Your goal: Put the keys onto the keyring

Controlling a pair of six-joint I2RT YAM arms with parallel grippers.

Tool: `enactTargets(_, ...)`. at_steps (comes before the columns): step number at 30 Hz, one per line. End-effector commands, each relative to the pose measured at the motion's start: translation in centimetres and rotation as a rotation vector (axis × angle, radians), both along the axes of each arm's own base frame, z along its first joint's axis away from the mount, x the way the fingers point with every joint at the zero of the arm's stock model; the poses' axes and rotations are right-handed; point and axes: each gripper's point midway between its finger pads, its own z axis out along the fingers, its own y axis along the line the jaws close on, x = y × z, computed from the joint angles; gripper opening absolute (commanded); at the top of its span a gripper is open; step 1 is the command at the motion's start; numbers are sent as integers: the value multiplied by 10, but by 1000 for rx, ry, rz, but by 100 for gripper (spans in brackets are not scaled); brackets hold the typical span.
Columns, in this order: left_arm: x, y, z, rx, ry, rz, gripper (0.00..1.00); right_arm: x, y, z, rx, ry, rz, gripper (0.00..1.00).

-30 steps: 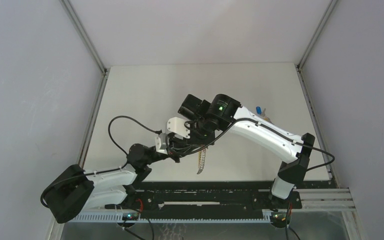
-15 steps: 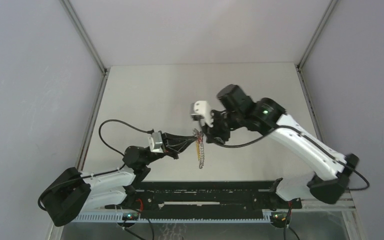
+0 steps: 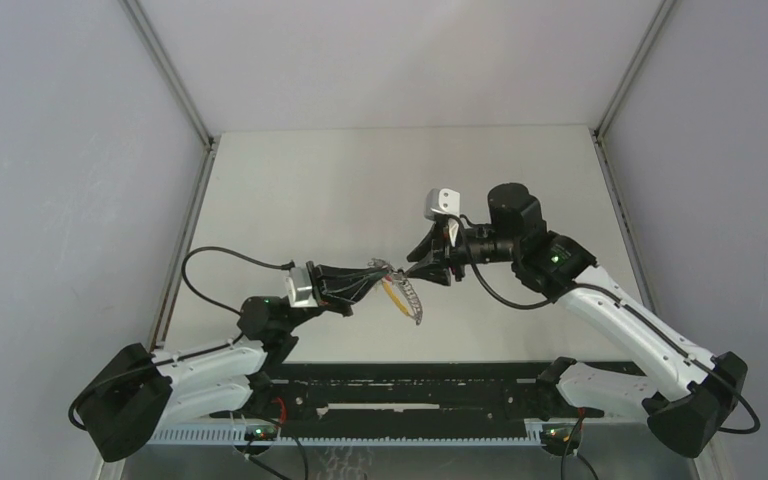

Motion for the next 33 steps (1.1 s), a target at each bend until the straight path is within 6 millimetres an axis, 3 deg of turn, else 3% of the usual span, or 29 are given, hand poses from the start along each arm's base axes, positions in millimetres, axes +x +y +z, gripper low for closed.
enactTargets(1,-8,10,22,-70,-74,4,0,7,16,39,164,-112,-2,36)
enactTargets(9,-4,14,25,-89,-68,37,0,-3,25,35,166,-144,49,33)
enactTargets(18,-4,17,31,-108,-72,46,0,-1,31,25,132,-224,-36,34)
enactTargets(33,-11,18,43,-129,-108,27,0,2,28,27,147,-254,-85,21)
